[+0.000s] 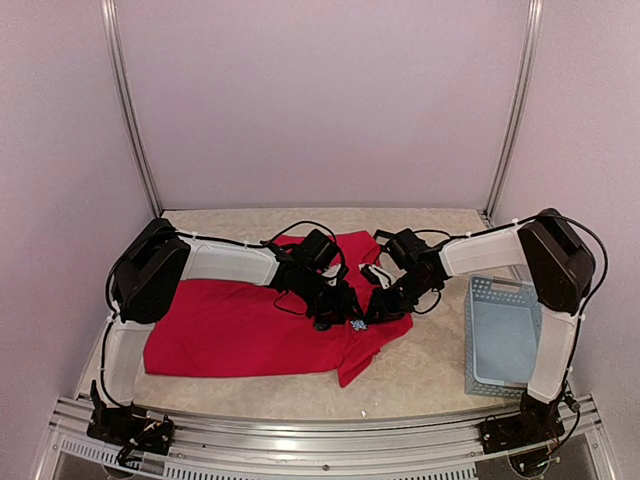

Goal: Remove the brooch from the garment
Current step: Pick up the flattened clothing from the center of the board.

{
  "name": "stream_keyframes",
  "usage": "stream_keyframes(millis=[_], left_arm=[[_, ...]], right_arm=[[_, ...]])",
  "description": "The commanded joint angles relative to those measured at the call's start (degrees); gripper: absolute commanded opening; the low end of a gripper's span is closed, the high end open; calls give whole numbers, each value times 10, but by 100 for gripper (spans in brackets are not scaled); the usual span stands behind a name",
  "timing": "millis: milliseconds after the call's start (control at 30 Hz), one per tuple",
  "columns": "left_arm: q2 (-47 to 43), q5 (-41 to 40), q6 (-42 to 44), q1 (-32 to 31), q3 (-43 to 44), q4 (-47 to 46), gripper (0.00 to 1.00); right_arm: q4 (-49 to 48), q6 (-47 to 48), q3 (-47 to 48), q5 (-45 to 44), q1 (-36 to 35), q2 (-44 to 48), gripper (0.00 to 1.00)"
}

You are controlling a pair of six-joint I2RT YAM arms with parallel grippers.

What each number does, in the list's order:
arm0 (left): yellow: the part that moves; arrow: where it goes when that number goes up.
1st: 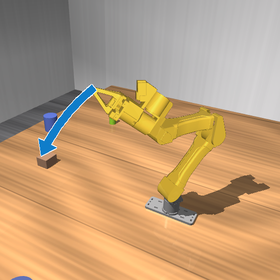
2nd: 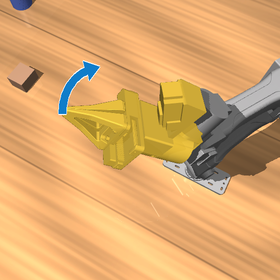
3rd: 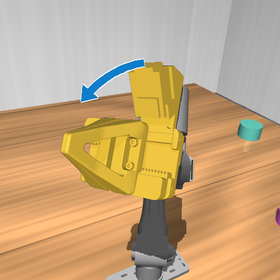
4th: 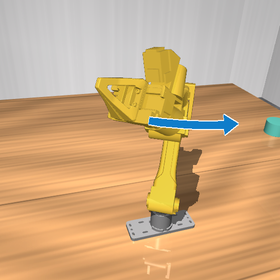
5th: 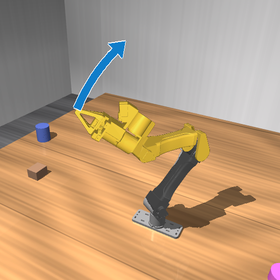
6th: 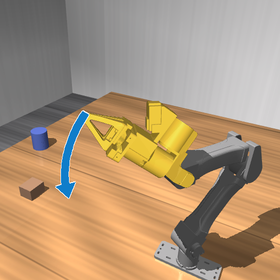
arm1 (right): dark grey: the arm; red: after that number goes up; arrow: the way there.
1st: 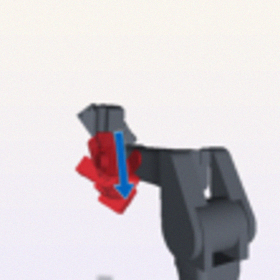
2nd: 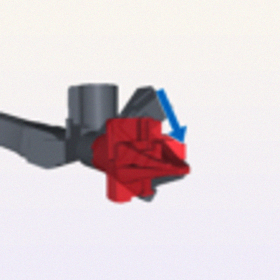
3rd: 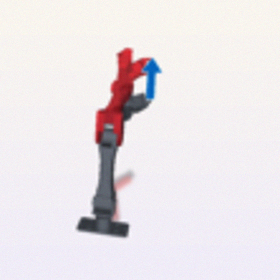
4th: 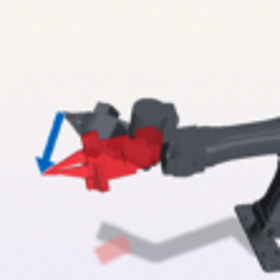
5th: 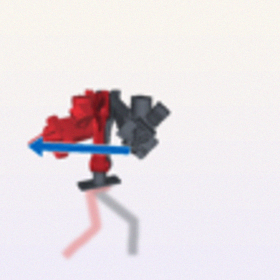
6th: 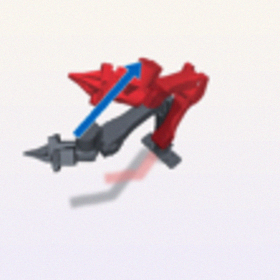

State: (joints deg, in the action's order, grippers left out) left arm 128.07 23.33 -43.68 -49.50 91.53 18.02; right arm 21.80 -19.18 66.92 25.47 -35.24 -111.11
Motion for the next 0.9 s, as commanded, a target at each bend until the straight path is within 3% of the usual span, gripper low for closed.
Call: stream_keyframes(millis=[0, 133, 633, 867], left_arm=[[22, 22, -4, 1, -5, 1, 52], [21, 31, -6, 2, -9, -3, 46], [9, 18, -21, 13, -33, -12, 1], [-21, 19, -14, 16, -59, -50, 0]], right_arm=[[3, -10, -3, 8, -4, -29, 16], [0, -11, -7, 6, -4, -29, 16], [1, -11, -17, -39, -4, 20, 19], [13, 11, -13, -76, -4, 63, 34]])
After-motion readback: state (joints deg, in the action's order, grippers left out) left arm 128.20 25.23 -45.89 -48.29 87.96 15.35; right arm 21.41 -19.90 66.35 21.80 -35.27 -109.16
